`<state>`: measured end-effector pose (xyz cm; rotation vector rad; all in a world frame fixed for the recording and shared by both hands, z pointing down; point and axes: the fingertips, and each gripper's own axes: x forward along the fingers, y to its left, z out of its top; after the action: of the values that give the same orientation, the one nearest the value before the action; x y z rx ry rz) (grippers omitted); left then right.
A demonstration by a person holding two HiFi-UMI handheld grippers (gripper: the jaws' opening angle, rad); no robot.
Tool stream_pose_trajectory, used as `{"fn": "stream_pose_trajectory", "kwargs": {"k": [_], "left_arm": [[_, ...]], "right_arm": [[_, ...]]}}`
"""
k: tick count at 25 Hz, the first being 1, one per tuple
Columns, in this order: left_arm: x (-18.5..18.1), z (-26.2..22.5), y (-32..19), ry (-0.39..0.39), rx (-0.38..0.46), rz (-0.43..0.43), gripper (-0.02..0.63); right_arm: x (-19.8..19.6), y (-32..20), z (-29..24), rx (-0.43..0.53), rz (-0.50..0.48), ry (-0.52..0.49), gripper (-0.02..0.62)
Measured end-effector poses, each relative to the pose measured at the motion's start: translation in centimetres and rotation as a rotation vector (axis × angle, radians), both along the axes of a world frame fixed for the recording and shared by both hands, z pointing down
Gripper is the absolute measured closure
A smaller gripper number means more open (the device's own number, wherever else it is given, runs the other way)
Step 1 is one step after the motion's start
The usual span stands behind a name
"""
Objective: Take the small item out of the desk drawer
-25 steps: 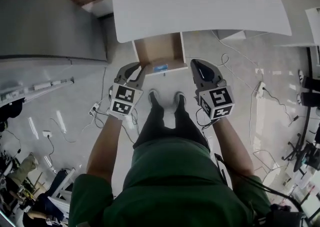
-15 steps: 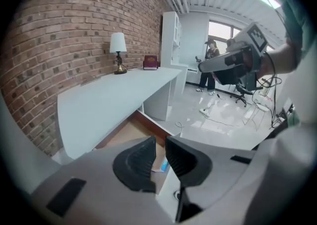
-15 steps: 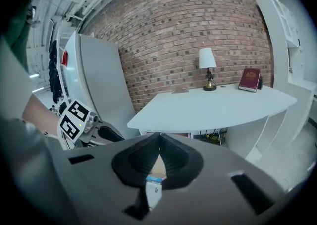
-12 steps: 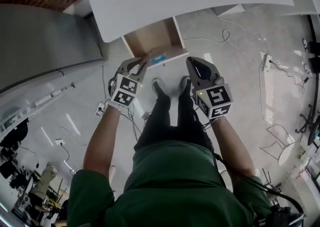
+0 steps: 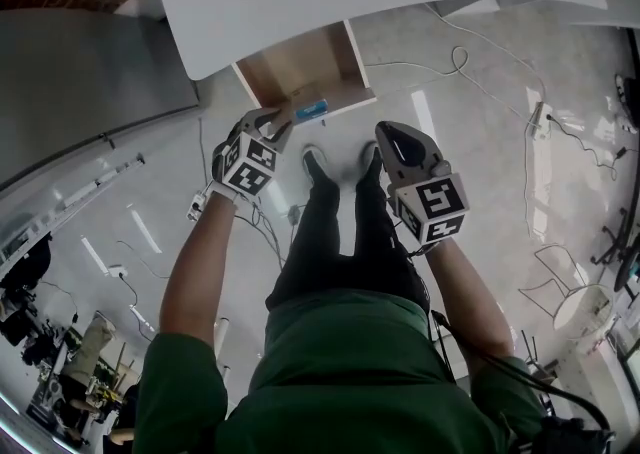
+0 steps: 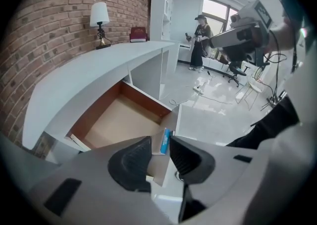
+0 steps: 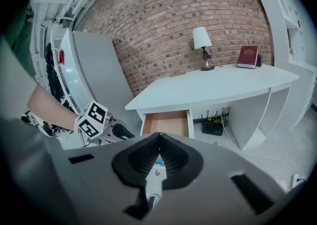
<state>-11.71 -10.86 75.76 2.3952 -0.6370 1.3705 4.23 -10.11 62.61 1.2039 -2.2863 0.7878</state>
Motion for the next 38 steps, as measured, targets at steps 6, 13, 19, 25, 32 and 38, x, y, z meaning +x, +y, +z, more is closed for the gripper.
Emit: {"fn": "stream_pose_trajectory", "kwargs": {"k": [6, 13, 19, 25, 32, 38], "left_arm": [[0.8, 3.6, 0.5, -0.045, -0.08, 0.09, 0.452], [1.1, 7.3, 0.4, -0.102, -0.16, 0.19, 0.43], [1.6, 10.1, 0.5, -0.143, -0.222, 0.254, 0.41], [1.9, 12.6, 0.7, -0.169, -0.267, 0.311, 0.4], [2.2, 14.0, 0.2, -0.208, -0.321, 0.403, 0.397], [2.5, 14.8, 0.0, -0.26, -0.307, 0.484, 0.397]], "right_arm": [[0.4, 0.1, 2.1, -0.033, 0.031, -0.039, 0.591], [-0.1, 0.9, 4.3, -0.082, 0.013, -0.047, 0.591], [0.3, 1.1, 5.7, -0.111, 0.024, -0.056, 0.591], [0.3, 2.2, 7.5, -0.148, 0.025, -0.055, 0.591], [0.3, 3.1, 8.5, -0.188, 0.025, -0.062, 0.591], [0.0, 3.3, 8.9, -0.207, 0.026, -0.075, 0.591]]}}
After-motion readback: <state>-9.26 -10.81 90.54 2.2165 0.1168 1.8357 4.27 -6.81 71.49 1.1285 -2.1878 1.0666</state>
